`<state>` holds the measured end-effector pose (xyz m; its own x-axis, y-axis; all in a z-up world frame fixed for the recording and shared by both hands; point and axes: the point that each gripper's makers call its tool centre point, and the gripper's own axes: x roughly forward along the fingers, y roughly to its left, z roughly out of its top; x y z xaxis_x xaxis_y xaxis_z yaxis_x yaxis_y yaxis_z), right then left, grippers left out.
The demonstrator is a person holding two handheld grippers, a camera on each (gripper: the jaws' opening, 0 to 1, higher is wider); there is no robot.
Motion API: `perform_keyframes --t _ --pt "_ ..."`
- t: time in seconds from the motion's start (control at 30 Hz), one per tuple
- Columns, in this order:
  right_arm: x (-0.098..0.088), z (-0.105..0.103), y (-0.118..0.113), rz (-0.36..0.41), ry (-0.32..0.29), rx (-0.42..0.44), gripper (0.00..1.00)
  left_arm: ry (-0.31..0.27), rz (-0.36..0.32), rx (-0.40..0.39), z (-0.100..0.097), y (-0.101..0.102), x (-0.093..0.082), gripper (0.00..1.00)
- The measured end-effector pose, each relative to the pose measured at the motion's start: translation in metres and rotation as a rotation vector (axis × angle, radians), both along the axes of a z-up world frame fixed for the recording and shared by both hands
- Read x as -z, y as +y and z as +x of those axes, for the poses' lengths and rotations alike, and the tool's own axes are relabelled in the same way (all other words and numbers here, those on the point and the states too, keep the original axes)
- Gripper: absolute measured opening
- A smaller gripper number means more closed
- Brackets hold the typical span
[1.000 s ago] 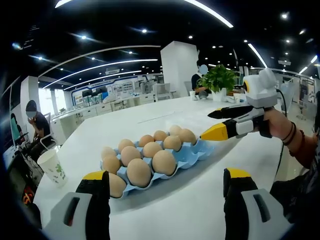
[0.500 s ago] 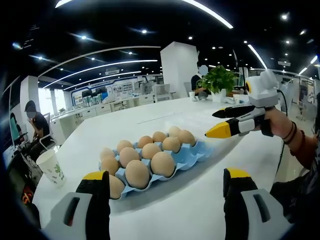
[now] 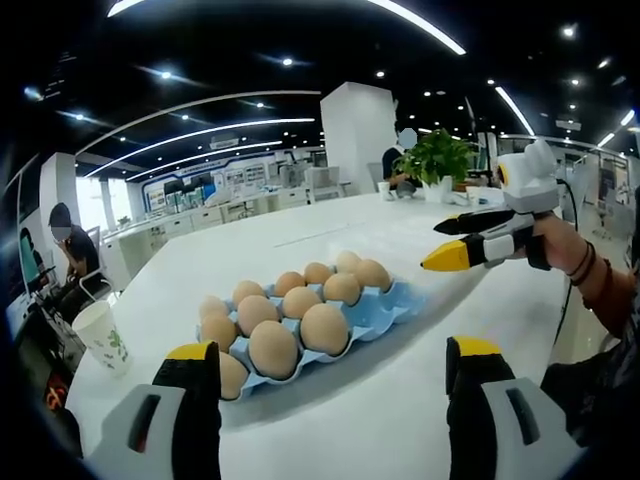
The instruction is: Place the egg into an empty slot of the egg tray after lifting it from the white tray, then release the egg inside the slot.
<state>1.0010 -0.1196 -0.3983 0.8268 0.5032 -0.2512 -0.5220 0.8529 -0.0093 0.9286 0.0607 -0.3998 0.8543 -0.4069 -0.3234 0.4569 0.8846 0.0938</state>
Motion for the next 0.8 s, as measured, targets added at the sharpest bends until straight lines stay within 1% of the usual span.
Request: perform_keyframes --t 0.27,0.4,0.53,0.67,0.8 --pt "-0.001 0.0 -0.018 0.007 -0.007 0.035 0.84 -0.003 0.0 -0.004 -0.002 -0.002 0.001 0.95" --pt "0.0 0.0 -0.027 -0.011 -0.016 0.057 0.84 -0.006 -0.006 -0.01 -0.003 -0.001 0.0 0.95" --pt "-0.002 -0.001 -0.038 0.016 -0.029 0.078 0.81 -0.005 -0.004 -0.014 -0.006 -0.001 0.002 0.95" --pt "-0.002 -0.001 -0.05 0.006 -0.034 0.104 0.8 -0.003 -0.005 -0.014 -0.008 -0.002 0.004 0.95" --pt "-0.005 0.0 -0.058 0.024 -0.037 0.125 0.8 -0.004 -0.004 -0.014 -0.008 -0.003 0.003 0.95"
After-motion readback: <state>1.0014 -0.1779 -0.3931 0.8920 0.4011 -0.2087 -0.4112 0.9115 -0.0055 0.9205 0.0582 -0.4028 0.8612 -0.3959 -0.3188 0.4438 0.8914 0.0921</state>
